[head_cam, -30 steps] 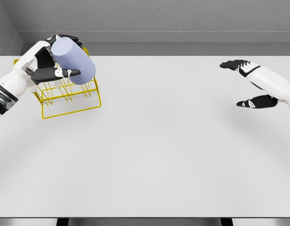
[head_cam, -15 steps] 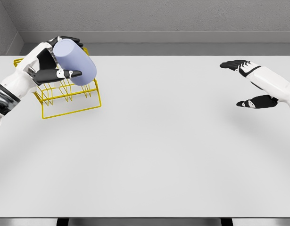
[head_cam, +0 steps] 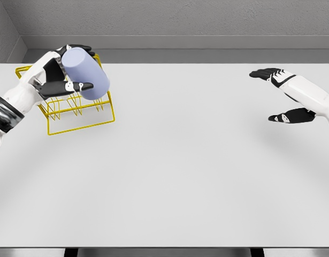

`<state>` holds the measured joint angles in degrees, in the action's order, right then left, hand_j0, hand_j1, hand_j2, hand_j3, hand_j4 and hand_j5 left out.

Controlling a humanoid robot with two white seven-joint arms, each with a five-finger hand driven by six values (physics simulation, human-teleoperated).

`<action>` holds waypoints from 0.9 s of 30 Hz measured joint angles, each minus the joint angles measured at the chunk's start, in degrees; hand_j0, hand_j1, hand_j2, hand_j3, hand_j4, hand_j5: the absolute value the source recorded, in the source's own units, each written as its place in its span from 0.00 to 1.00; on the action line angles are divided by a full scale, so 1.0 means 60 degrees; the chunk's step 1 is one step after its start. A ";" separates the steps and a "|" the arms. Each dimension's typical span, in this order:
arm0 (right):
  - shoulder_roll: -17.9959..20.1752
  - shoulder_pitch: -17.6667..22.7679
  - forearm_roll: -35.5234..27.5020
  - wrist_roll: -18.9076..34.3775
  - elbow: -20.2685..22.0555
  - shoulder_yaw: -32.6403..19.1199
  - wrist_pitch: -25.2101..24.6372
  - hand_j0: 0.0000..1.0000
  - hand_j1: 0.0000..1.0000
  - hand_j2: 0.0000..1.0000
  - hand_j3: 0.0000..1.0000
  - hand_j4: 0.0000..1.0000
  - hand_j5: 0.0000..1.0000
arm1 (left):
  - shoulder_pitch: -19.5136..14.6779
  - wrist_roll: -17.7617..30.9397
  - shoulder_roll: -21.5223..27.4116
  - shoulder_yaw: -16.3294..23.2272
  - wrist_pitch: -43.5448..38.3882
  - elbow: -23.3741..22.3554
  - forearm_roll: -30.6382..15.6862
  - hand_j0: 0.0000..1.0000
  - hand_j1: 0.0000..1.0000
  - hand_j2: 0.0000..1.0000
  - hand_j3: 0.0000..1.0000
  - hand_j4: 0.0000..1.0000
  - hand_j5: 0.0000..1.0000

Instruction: Place the cup on the cup holder with both arms

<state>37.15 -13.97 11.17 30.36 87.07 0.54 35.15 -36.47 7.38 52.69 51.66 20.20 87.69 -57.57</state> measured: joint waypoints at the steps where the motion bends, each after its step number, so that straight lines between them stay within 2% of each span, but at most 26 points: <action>1: 0.0002 0.0000 0.0000 0.0000 0.0000 0.0000 0.0000 1.00 1.00 1.00 1.00 1.00 1.00 | 0.0000 -0.0003 0.0001 0.0000 -0.0002 -0.0020 0.0012 0.93 0.93 0.93 0.93 0.93 0.93; 2: 0.0002 0.0000 0.0000 0.0000 0.0000 0.0000 0.0000 1.00 1.00 1.00 1.00 1.00 1.00 | 0.0000 -0.0013 0.0004 -0.0003 -0.0005 -0.0036 0.0030 1.00 1.00 1.00 1.00 1.00 1.00; 13: 0.0005 0.0015 0.0000 0.0002 0.0000 -0.0001 0.0000 1.00 1.00 1.00 1.00 1.00 1.00 | -0.0190 -0.0057 0.0109 -0.0028 0.0075 -0.0034 0.0187 1.00 1.00 1.00 1.00 1.00 1.00; 22: 0.0010 0.0029 0.0000 0.0001 -0.0009 -0.0005 0.0000 1.00 1.00 1.00 1.00 1.00 1.00 | -0.0161 -0.0047 0.0465 -0.0043 0.0301 0.0426 0.0250 1.00 1.00 1.00 1.00 1.00 1.00; 25: 0.0010 0.0044 0.0001 0.0001 -0.0013 -0.0009 0.0000 1.00 1.00 1.00 1.00 1.00 1.00 | -0.0102 -0.0039 0.0559 -0.0035 0.0504 0.0603 0.0262 1.00 1.00 1.00 1.00 1.00 1.00; 27: 0.0010 0.0044 0.0000 0.0000 -0.0014 -0.0012 0.0000 1.00 1.00 1.00 1.00 1.00 1.00 | 0.0306 -0.0034 0.0727 -0.0029 0.0848 0.0786 0.0274 1.00 1.00 1.00 1.00 1.00 1.00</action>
<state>37.21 -13.71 11.17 30.36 86.99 0.46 35.15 -34.64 7.18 57.05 51.49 25.29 92.41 -55.92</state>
